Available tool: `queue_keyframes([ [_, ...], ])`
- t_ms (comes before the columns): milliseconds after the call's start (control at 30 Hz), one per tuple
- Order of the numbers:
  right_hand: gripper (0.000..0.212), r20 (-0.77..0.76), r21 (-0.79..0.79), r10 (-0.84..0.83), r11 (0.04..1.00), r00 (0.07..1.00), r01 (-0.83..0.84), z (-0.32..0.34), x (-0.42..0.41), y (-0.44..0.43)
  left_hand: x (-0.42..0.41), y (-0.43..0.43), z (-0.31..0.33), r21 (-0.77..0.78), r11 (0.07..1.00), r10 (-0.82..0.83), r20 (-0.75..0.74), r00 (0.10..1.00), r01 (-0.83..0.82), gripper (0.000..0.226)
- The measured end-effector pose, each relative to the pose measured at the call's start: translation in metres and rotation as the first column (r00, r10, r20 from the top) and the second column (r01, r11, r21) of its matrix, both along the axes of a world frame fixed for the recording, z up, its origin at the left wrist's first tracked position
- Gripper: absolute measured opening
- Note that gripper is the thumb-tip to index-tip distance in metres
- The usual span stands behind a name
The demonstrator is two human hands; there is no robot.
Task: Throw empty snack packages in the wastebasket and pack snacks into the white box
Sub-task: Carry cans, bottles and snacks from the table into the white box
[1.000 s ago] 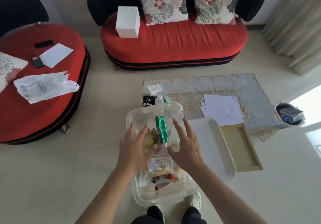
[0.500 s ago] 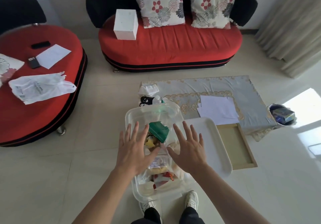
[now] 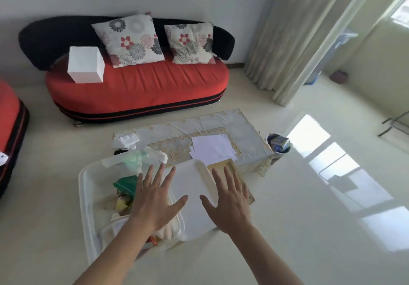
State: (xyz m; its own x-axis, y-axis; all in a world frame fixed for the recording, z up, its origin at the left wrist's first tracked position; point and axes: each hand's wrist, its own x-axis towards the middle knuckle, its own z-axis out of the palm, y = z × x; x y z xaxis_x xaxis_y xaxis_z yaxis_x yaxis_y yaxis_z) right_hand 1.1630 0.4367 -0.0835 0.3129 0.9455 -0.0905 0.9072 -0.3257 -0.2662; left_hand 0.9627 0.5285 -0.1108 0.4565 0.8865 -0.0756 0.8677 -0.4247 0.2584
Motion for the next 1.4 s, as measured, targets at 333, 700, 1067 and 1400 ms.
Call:
queue_keyframes([
  [333,0.083,0.068,0.054,-0.361,0.932,0.93,0.358,0.033,0.158,-0.191,0.172,-0.112,0.048,0.138,0.935,-0.333,0.014,0.943,0.328,0.096],
  [700,0.072,0.062,0.019,-0.821,0.569,0.568,0.822,0.063,0.291,-0.455,0.409,-0.285,0.08,0.037,0.642,-0.767,0.02,0.642,0.766,0.096],
  [1067,0.091,0.082,-0.012,-0.992,0.093,0.093,0.996,0.058,0.338,-0.657,0.599,-0.495,0.061,0.033,0.157,-0.984,0.089,0.154,0.987,0.093],
  [1400,0.096,0.088,-0.083,-0.983,-0.166,-0.159,0.983,0.048,0.455,-0.762,0.773,-0.63,0.037,0.028,-0.043,-0.989,0.14,-0.046,0.999,0.095],
])
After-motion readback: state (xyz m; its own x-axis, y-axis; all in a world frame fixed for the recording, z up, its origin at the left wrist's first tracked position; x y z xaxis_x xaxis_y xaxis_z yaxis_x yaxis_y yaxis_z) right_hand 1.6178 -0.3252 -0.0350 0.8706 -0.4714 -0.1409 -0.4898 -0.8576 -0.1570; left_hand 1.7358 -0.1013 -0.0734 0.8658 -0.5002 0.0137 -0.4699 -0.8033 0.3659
